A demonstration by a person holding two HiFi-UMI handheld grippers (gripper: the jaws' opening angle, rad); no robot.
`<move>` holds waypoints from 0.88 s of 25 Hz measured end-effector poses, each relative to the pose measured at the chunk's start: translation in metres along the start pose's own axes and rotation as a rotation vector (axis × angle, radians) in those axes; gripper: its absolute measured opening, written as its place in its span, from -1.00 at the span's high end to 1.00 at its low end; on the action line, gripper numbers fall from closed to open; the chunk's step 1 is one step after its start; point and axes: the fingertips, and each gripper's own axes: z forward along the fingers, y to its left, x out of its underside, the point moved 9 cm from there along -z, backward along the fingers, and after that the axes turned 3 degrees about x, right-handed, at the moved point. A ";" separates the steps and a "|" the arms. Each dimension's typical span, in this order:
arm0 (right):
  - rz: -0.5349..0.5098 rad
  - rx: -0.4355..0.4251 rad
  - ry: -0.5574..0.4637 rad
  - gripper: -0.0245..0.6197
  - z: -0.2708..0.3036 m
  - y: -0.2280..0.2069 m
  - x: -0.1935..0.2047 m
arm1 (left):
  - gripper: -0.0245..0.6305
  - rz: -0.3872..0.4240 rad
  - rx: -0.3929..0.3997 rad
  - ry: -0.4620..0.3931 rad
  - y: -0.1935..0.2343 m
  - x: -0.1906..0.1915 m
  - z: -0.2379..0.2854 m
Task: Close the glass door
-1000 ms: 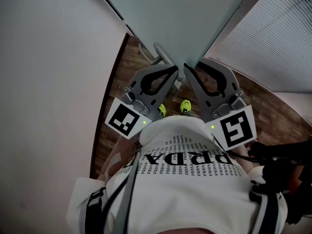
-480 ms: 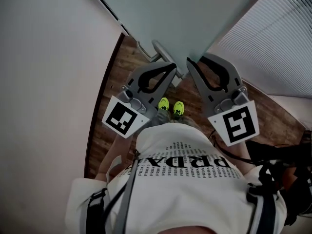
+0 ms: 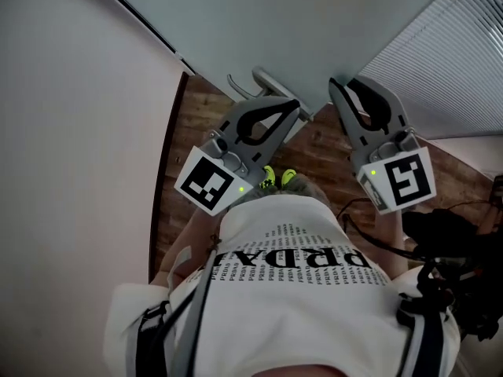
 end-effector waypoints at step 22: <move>-0.092 -0.117 0.006 0.75 0.007 0.006 -0.008 | 0.93 -0.019 -0.092 -0.052 -0.001 0.004 -0.002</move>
